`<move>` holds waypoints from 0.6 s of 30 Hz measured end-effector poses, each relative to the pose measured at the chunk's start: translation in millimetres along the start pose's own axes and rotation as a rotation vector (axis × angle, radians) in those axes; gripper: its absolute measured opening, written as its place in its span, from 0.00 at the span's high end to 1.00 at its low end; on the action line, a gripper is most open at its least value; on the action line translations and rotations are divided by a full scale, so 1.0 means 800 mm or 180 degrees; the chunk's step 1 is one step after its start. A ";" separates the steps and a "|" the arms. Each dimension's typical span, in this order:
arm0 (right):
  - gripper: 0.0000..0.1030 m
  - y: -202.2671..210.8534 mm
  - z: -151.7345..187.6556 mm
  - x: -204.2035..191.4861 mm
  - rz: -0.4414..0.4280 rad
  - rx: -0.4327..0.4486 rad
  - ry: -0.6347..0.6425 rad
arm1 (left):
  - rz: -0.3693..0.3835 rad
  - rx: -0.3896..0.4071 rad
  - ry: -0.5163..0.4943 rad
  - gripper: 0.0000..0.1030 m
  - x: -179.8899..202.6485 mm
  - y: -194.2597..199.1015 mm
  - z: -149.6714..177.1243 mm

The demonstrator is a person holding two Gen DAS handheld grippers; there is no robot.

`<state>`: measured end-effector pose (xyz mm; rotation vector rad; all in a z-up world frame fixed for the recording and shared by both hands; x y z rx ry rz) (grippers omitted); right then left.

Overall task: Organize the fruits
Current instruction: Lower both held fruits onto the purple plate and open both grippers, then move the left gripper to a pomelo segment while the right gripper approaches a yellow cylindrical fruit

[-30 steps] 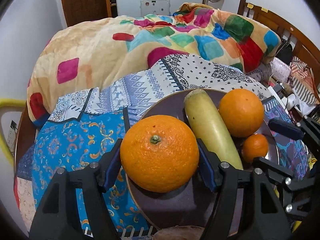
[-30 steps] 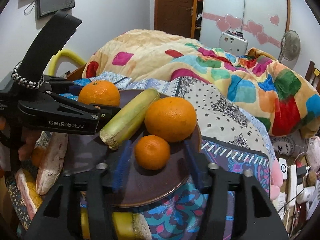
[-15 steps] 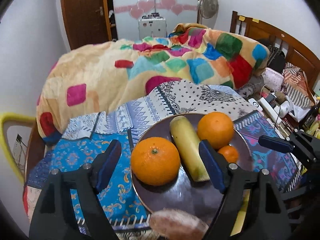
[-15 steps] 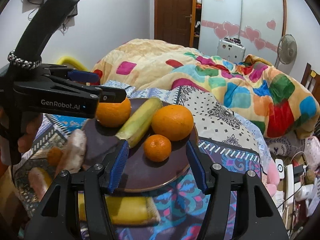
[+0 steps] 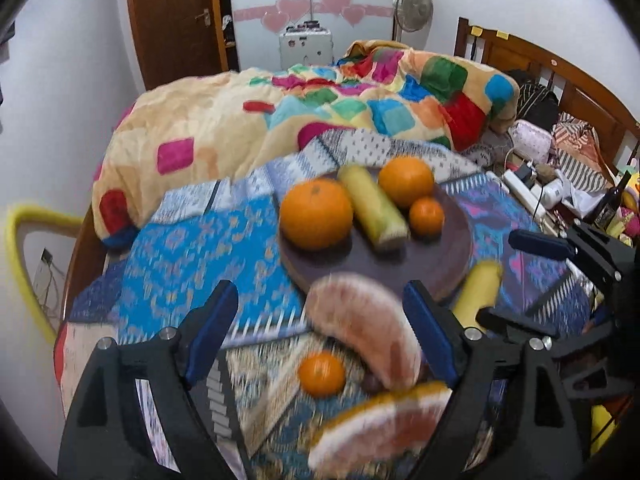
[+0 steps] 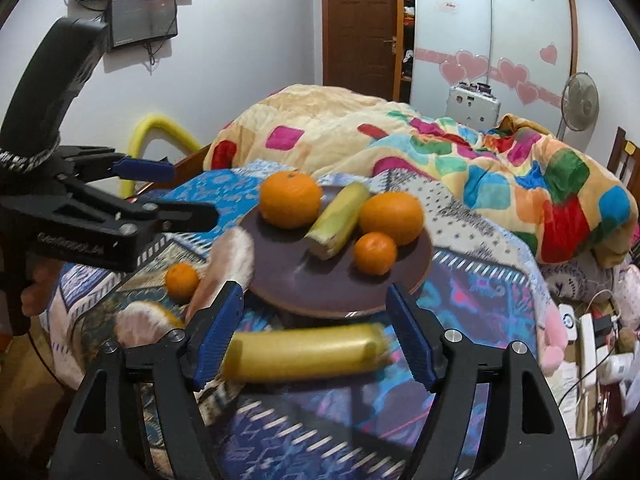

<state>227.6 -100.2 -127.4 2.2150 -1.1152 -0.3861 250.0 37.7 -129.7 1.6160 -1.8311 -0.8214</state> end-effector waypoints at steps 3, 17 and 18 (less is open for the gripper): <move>0.31 -0.005 0.009 -0.011 -0.0052 -0.0047 -0.0006 | -0.0013 -0.0100 -0.0002 0.18 -0.004 0.004 0.032; 0.30 -0.020 0.029 -0.027 0.0162 -0.0157 0.0139 | -0.0031 -0.0299 -0.0143 0.18 0.013 0.011 0.130; 0.30 -0.019 0.031 -0.028 0.0179 -0.0165 0.0168 | -0.0048 -0.0307 -0.0162 0.18 0.014 0.009 0.134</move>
Point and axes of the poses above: each gripper's, at about its wrist camera, not at the fingertips, and y roughly against the way its jaws point, x to its right, z to its underside, the point moved 6 cm from there along -y, roughly the way its jaws point, and after that the axes turned 2 degrees about z, right-handed, at the moved point
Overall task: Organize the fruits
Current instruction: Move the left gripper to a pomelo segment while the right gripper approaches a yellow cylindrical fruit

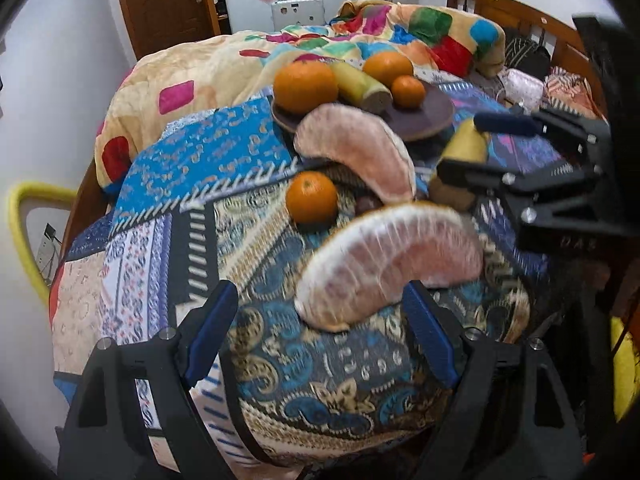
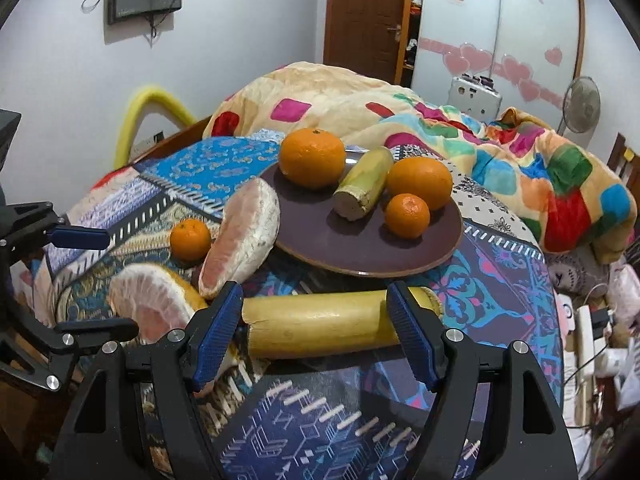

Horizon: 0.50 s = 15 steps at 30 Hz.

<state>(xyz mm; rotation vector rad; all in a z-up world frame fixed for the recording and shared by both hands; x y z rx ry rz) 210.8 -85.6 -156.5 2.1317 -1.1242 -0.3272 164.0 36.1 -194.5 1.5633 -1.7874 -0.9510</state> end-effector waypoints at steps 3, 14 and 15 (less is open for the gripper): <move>0.30 0.004 0.004 0.002 -0.0014 -0.0034 0.0015 | -0.0102 0.0091 0.0000 0.11 0.000 -0.001 0.006; 0.33 0.024 0.033 0.043 0.0065 -0.0134 -0.0195 | -0.0368 0.0138 0.0234 0.09 -0.048 0.002 0.012; 0.33 0.025 0.034 0.047 0.0088 -0.0142 -0.0209 | -0.0379 0.0131 0.0273 0.09 -0.054 0.001 0.012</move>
Point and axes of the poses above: each gripper's, at about its wrist camera, not at the fingertips, and y roughly against the way its jaws point, x to its right, z to its underside, the point moved 6 cm from there along -y, roughly the way its jaws point, and after that the axes turned 2 degrees about z, right-handed, at the moved point
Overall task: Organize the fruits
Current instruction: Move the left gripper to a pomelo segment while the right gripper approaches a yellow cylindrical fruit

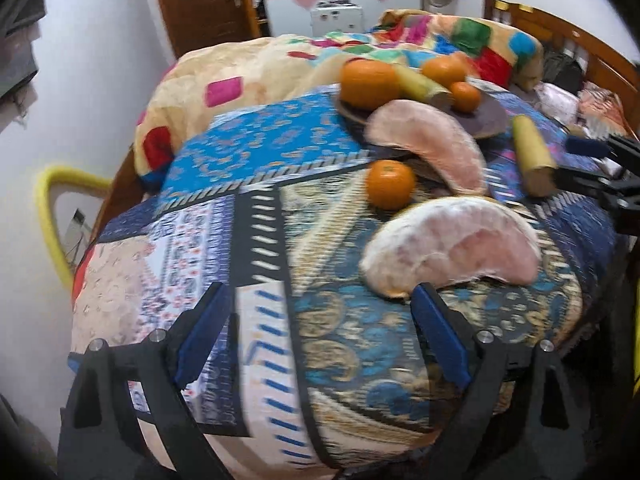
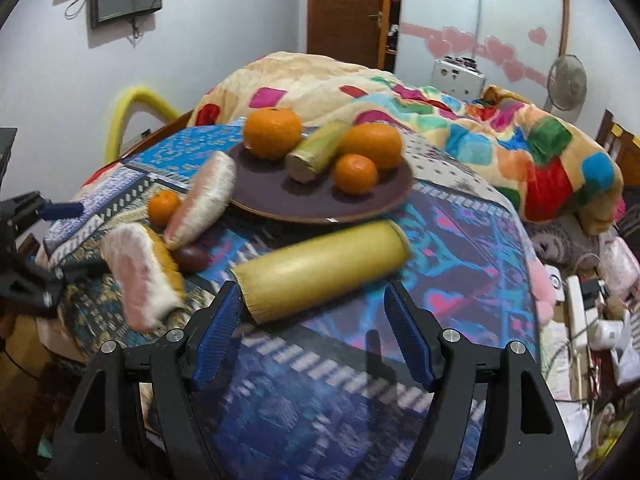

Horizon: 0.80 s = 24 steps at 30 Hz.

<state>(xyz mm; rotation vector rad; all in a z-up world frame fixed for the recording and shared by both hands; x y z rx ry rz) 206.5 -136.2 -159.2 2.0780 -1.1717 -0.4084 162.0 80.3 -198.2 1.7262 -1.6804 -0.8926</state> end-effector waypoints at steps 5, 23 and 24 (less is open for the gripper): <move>0.33 0.007 0.006 0.019 0.0096 -0.0043 -0.0115 | 0.0017 -0.0073 0.0179 0.10 -0.017 -0.008 -0.005; 0.26 -0.034 -0.007 0.005 -0.0049 -0.0077 -0.0323 | 0.0427 0.0138 0.0243 0.10 0.084 0.006 -0.056; 0.27 -0.032 -0.003 0.006 0.0001 -0.0076 -0.0271 | 0.0418 0.0149 0.0223 0.10 0.090 0.003 -0.057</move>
Point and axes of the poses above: each gripper's, at about its wrist camera, not at the fingertips, and y roughly against the way its jaws point, x to its right, z to its underside, the point moved 6 cm from there along -y, roughly the way its jaws point, and after that the axes turned 2 degrees about z, right-handed, at the moved point
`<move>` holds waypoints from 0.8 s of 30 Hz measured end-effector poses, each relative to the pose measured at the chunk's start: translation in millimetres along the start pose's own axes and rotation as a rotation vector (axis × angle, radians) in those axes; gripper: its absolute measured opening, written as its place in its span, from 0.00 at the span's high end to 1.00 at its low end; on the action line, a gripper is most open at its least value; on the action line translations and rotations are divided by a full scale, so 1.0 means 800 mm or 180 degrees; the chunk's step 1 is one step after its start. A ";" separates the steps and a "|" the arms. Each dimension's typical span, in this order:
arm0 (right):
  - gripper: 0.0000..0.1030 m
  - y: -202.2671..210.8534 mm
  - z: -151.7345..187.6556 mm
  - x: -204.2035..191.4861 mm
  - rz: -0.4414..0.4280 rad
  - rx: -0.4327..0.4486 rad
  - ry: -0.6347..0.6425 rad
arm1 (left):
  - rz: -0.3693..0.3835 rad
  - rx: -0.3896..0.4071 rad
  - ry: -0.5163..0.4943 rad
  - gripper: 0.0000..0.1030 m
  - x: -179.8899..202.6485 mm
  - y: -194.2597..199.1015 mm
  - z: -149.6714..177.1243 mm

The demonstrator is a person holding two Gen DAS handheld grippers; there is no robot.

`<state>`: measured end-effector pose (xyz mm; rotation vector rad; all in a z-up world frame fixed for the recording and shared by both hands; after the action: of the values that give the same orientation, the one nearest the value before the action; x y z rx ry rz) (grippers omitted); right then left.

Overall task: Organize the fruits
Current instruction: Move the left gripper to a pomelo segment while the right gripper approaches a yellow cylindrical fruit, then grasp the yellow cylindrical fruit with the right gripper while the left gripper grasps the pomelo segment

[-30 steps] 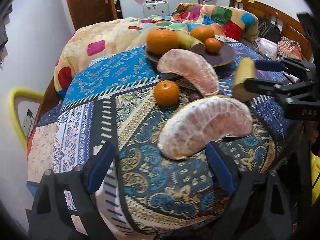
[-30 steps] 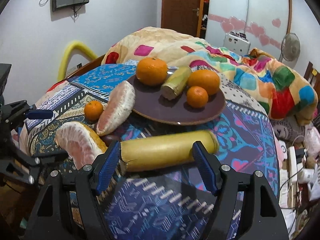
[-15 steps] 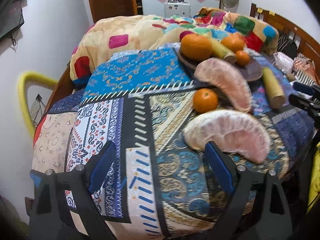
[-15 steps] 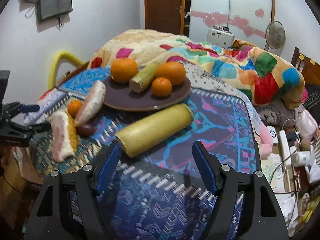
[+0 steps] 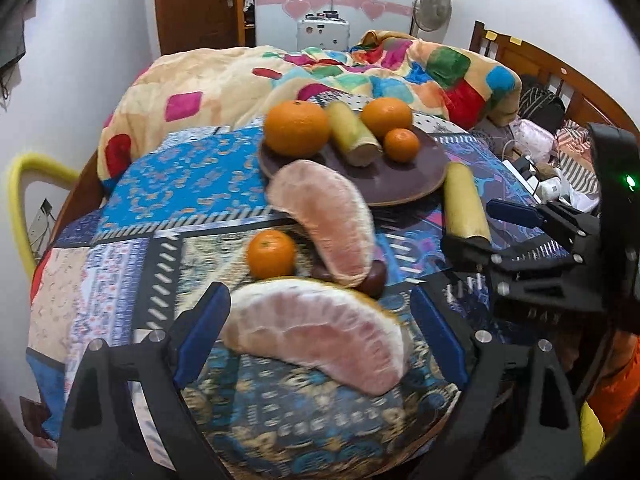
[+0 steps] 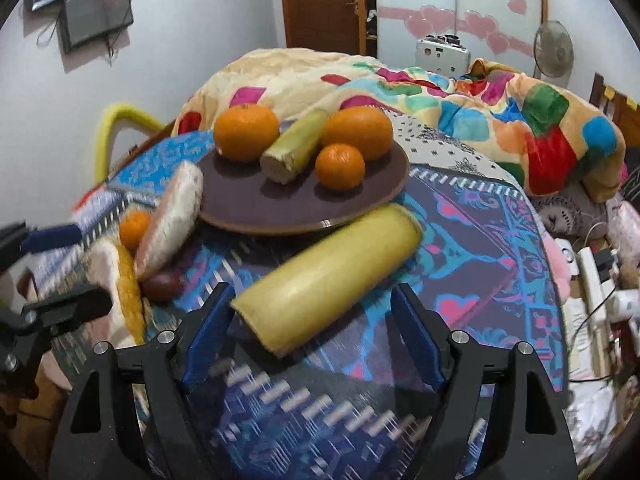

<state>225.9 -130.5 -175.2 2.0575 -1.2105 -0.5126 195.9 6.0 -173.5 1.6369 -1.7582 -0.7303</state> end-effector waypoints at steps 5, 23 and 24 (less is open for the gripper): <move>0.35 0.018 0.016 0.019 0.0104 0.0001 0.0048 | -0.0312 0.0060 -0.0048 0.10 0.007 -0.016 0.002; 0.68 0.040 0.033 0.049 0.0032 0.0047 -0.0138 | -0.0455 -0.0110 -0.0130 0.10 -0.048 0.018 0.065; 0.68 0.042 0.035 0.049 0.0034 0.0046 -0.0136 | -0.0412 -0.0156 -0.0070 0.10 -0.054 0.020 0.068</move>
<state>207.1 -186.4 -169.8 2.0607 -1.2531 -0.5467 145.8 49.7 -200.1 1.7277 -1.6479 -0.8469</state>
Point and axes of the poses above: each gripper's, at about its wrist camera, not at the fingertips, and y roughly against the way its jaws point, x to its right, z to its underside, the point moved 6 cm from there along -y, roughly the way its jaws point, and after that the axes turned 2 degrees about z, right-handed, at the moved point
